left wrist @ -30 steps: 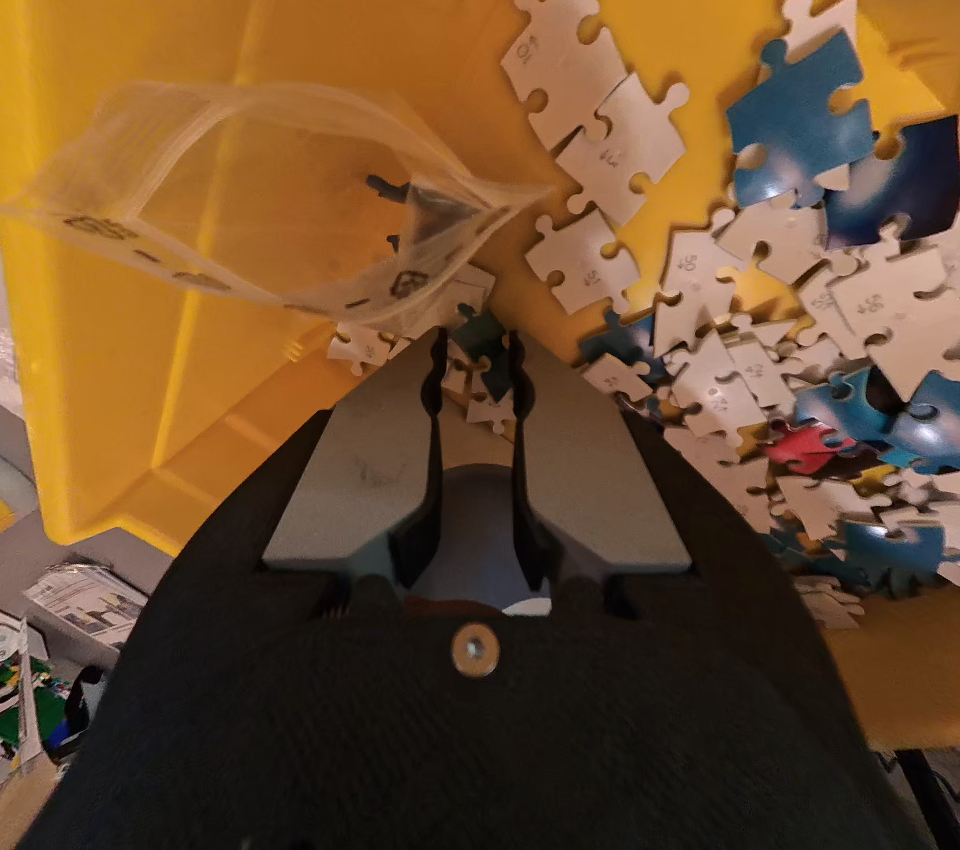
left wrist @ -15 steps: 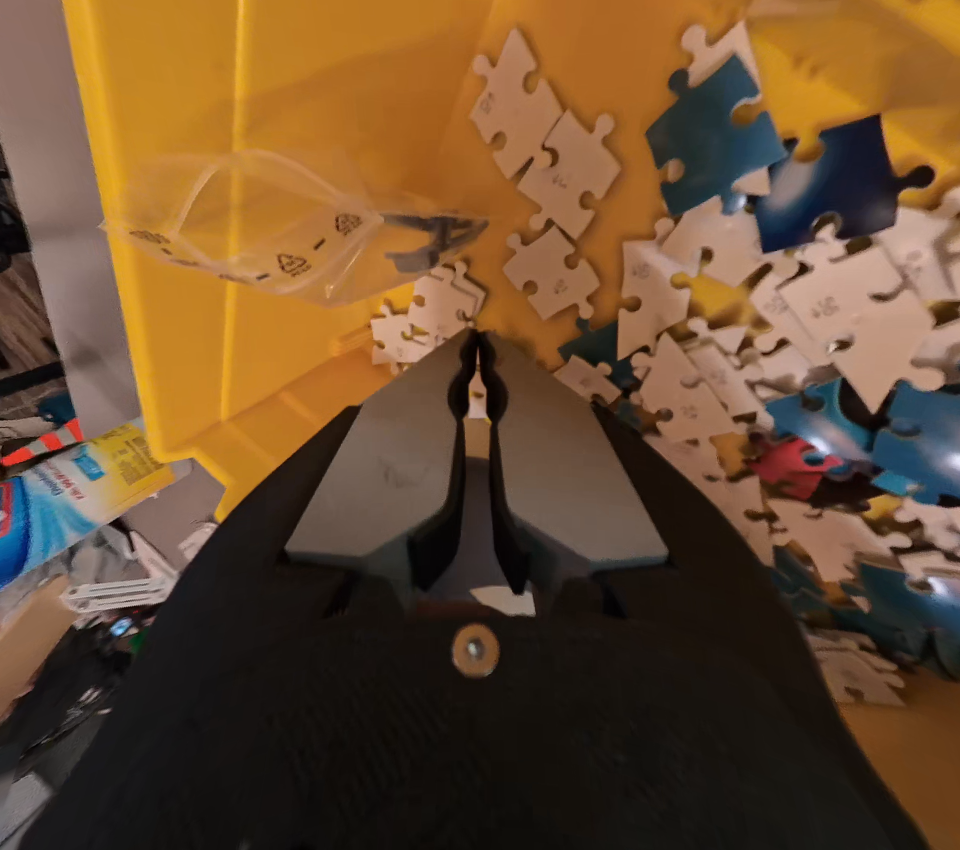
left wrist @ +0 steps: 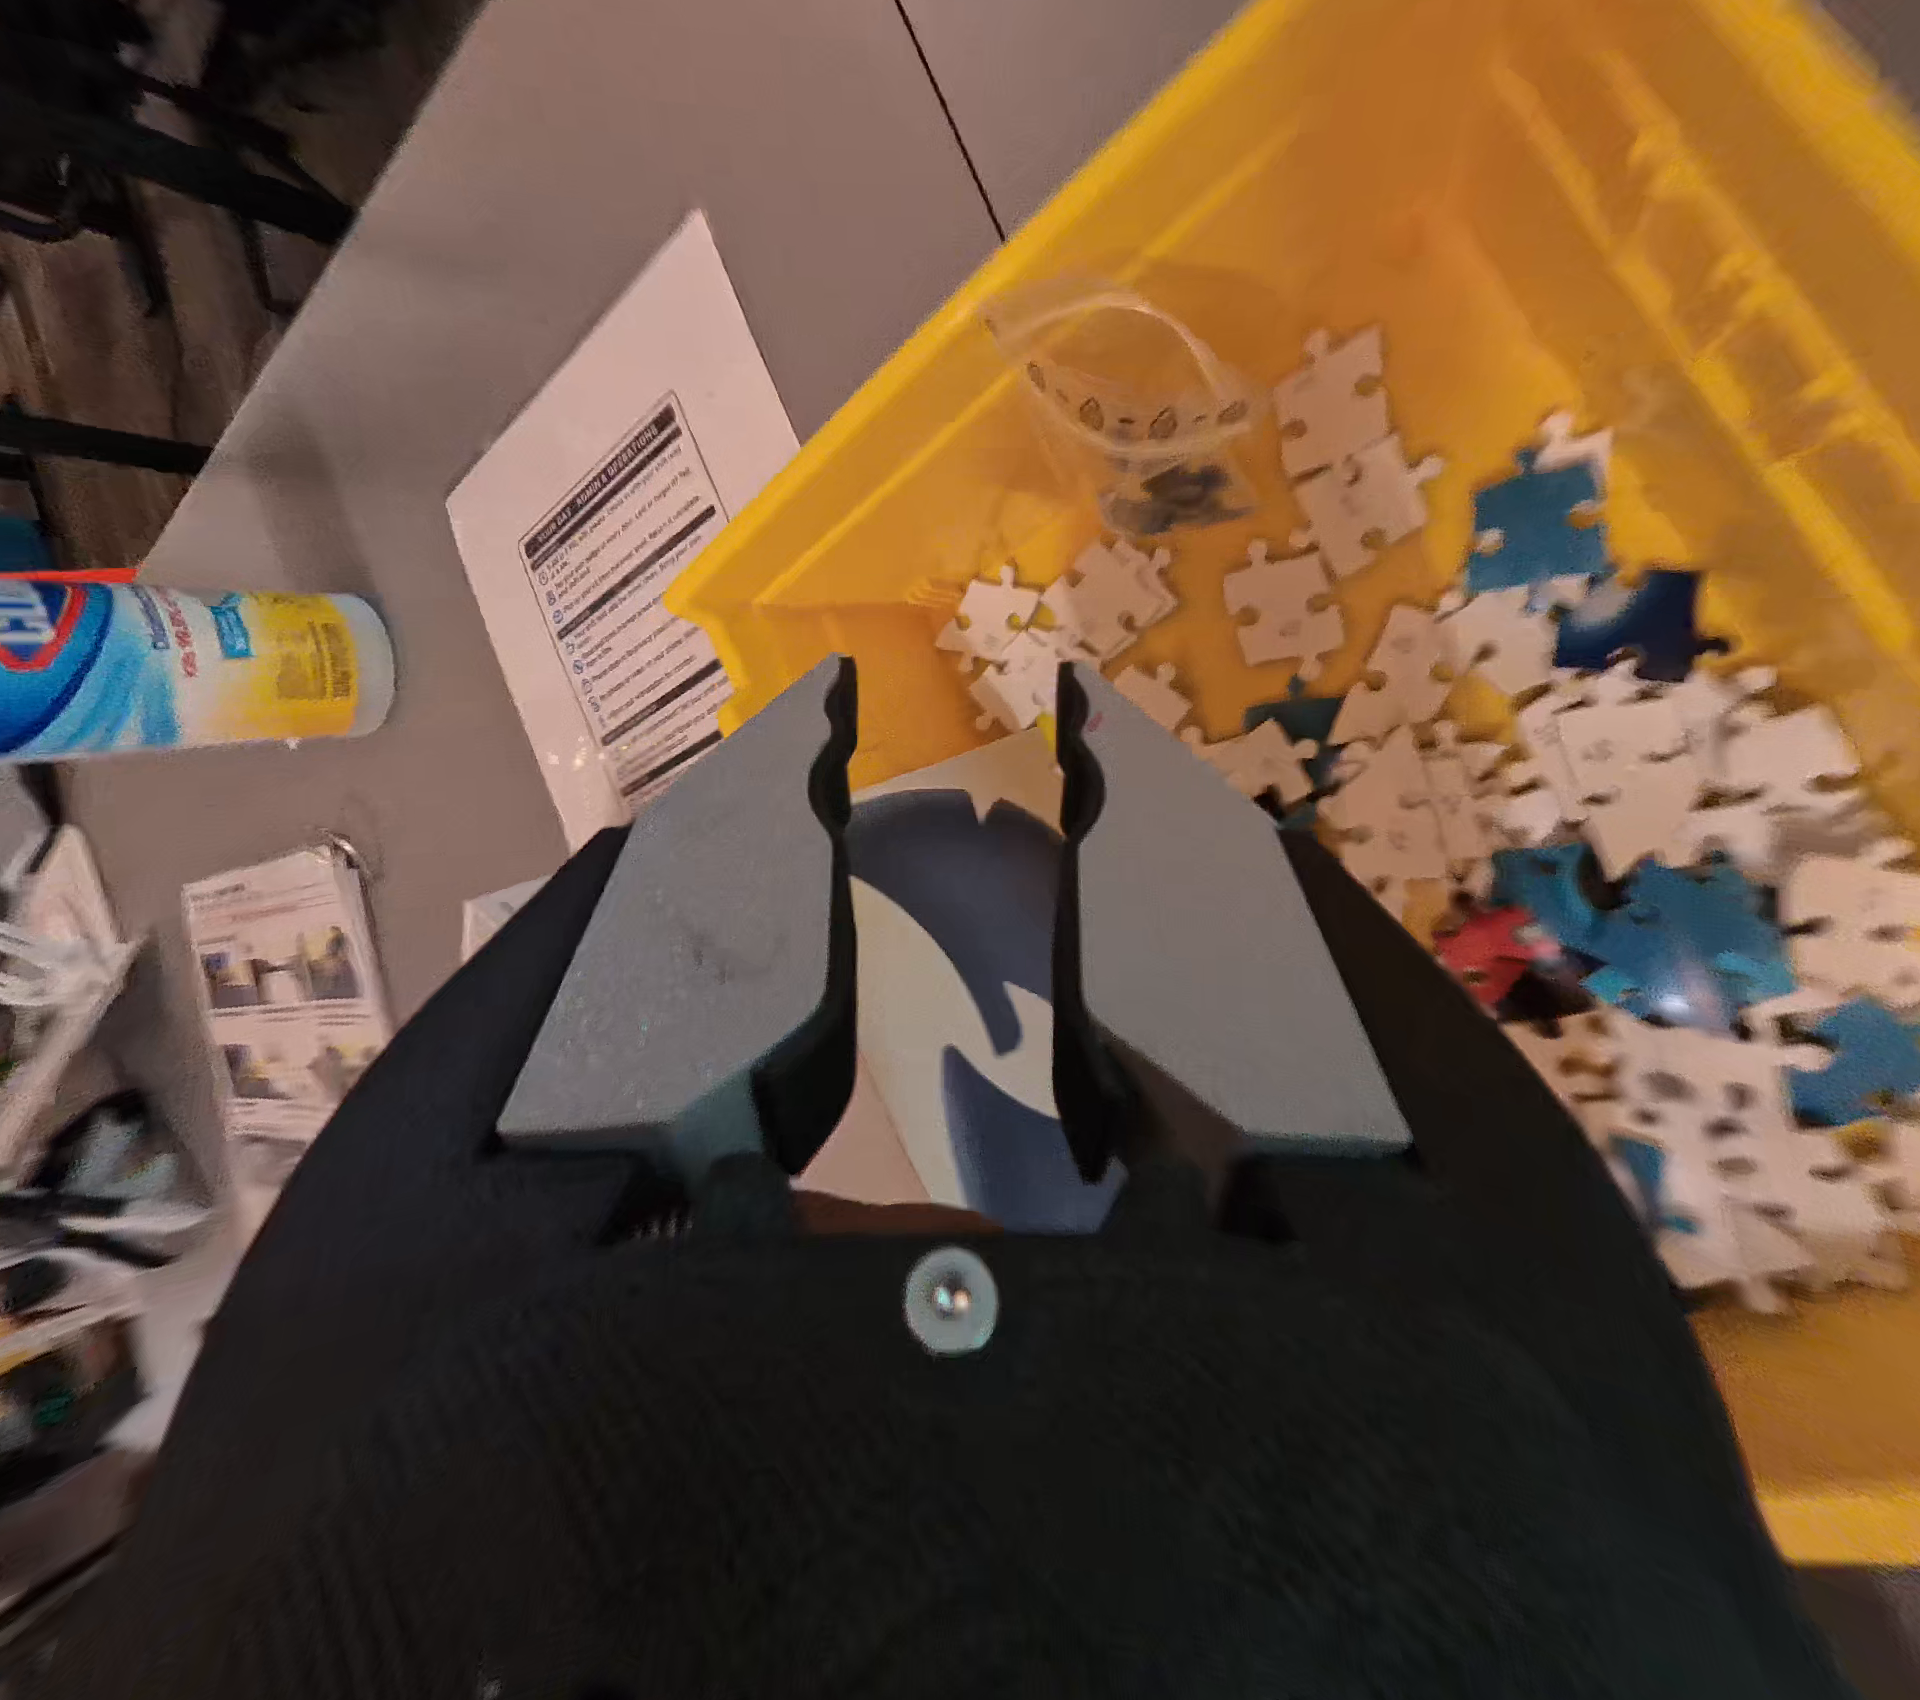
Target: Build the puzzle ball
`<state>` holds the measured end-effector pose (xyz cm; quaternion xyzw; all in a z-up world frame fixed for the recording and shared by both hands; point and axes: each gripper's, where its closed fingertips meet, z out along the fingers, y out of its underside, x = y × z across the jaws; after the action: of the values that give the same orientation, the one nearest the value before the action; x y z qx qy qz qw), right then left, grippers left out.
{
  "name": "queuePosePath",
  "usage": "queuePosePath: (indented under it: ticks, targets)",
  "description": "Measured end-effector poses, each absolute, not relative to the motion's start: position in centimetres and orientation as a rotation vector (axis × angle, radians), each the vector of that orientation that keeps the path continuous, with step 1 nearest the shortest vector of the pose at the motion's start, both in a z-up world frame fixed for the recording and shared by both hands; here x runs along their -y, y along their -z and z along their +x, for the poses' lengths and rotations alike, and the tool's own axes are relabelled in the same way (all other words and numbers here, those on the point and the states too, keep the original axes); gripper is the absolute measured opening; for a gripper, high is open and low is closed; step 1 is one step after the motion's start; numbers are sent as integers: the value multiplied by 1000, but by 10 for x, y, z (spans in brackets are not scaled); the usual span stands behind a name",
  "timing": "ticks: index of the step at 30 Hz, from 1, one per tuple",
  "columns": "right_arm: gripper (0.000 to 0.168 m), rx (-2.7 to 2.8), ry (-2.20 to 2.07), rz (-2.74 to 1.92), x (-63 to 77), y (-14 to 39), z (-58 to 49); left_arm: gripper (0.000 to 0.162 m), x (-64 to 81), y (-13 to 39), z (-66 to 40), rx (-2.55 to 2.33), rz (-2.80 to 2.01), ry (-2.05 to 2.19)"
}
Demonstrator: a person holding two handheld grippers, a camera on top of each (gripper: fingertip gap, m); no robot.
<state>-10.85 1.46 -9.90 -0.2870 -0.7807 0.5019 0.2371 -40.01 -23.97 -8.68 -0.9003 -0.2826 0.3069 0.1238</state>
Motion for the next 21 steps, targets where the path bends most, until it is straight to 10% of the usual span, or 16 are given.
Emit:
queuePosePath:
  ticks: [1,21]
  targets:
    - [43,2142,-1375,-793,-15,101,-110,39,235,79,-392,849,-2540,-876]
    - [43,2113,-1430,-950,19,109,-156,43,199,29,-370,705,-2205,-709]
